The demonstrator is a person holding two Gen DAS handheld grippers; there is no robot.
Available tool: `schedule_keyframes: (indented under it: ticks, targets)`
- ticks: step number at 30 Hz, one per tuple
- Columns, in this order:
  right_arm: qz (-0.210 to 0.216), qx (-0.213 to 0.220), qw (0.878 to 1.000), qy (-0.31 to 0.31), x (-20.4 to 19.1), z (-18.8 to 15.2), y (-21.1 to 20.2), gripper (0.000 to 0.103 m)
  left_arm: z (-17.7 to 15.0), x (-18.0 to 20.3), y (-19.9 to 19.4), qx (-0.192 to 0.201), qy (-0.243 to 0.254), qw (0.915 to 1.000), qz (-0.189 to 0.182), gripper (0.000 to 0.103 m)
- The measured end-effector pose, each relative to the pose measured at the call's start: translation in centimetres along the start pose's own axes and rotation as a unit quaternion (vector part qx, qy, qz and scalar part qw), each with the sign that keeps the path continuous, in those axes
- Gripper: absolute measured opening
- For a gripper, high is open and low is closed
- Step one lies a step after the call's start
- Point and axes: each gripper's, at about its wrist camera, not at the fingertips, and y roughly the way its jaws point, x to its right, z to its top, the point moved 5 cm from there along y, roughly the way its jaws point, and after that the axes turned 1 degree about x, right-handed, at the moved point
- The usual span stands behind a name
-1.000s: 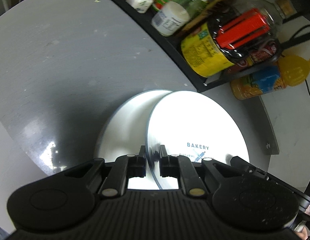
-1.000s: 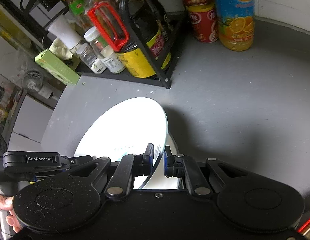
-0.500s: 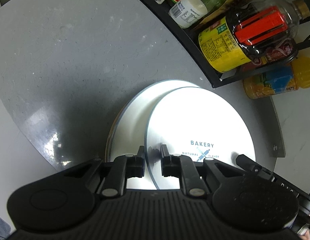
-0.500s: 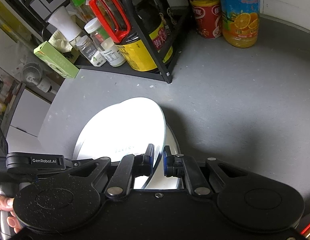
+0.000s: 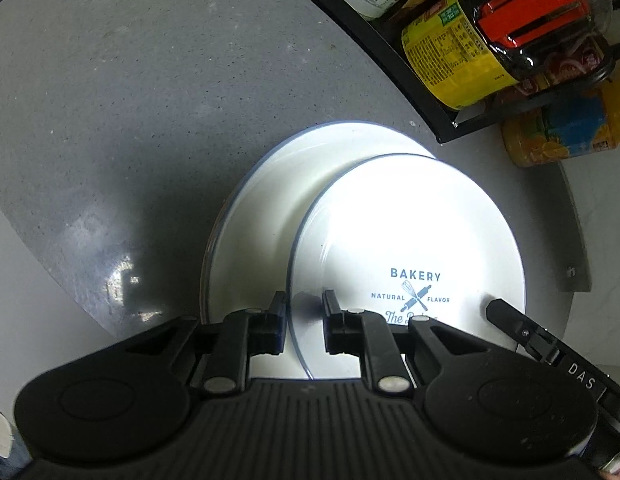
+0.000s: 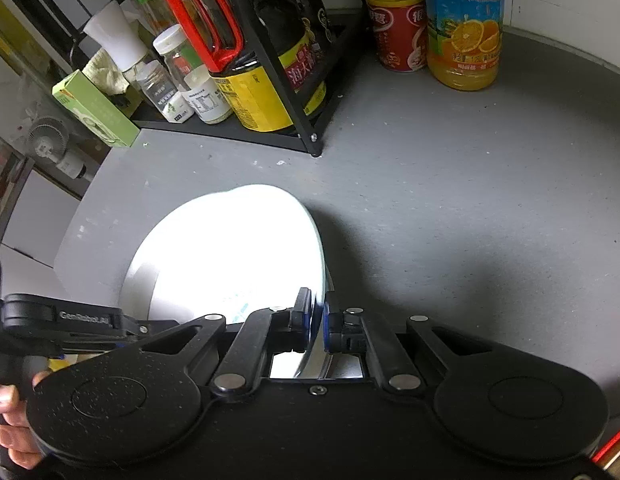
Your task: Organize plates and bowls
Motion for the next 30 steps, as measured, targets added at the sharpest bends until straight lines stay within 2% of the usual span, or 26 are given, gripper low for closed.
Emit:
schedule_keyframes:
  ticks: [4,6,9,11,14,17,21,24,26,30]
  targets:
    - [-0.001,0.001,1.0,0.006,0.3,0.0,0.1,0.006,0.8,0.9,-1.1,0.015,0.041,0.9989,0.017,0.015]
    - [-0.002,0.001,1.0,0.006,0.2,-0.1,0.1,0.006,1.5,1.0,-2.0,0.021,0.047,0.9986,0.013,0.019]
    - [-0.005,0.001,1.0,0.005,0.1,-0.1,0.2,0.006,2.6,0.9,-3.4,0.043,0.051,0.9974,0.027,0.038]
    - [-0.009,0.0,1.0,0.002,0.0,-0.1,0.2,0.006,3.0,0.9,-4.1,0.061,0.059,0.9954,0.043,0.058]
    - [-0.019,-0.002,1.0,-0.007,-0.2,-0.2,0.3,0.007,3.2,0.7,-4.1,0.07,0.068,0.9937,0.055,0.068]
    - [-0.025,-0.003,1.0,-0.015,-0.3,-0.3,0.3,0.008,2.8,0.2,-2.6,0.05,0.062,0.9953,0.054,0.068]
    - [-0.034,-0.004,0.999,-0.017,-0.2,-0.4,0.5,0.009,2.1,-0.3,-0.9,0.043,0.058,0.9952,0.066,0.067]
    - [-0.036,-0.006,0.999,-0.019,-0.3,-0.5,0.7,0.01,1.6,-0.7,0.0,0.029,0.048,0.9969,0.055,0.062]
    - [-0.038,-0.009,0.999,-0.02,-0.4,-0.5,0.9,0.01,1.6,-0.8,0.3,0.032,0.047,0.9972,0.05,0.057]
    - [-0.036,-0.015,0.999,-0.021,-0.7,-0.6,1.6,0.011,1.5,-0.8,0.2,0.035,0.047,0.9973,0.044,0.053]
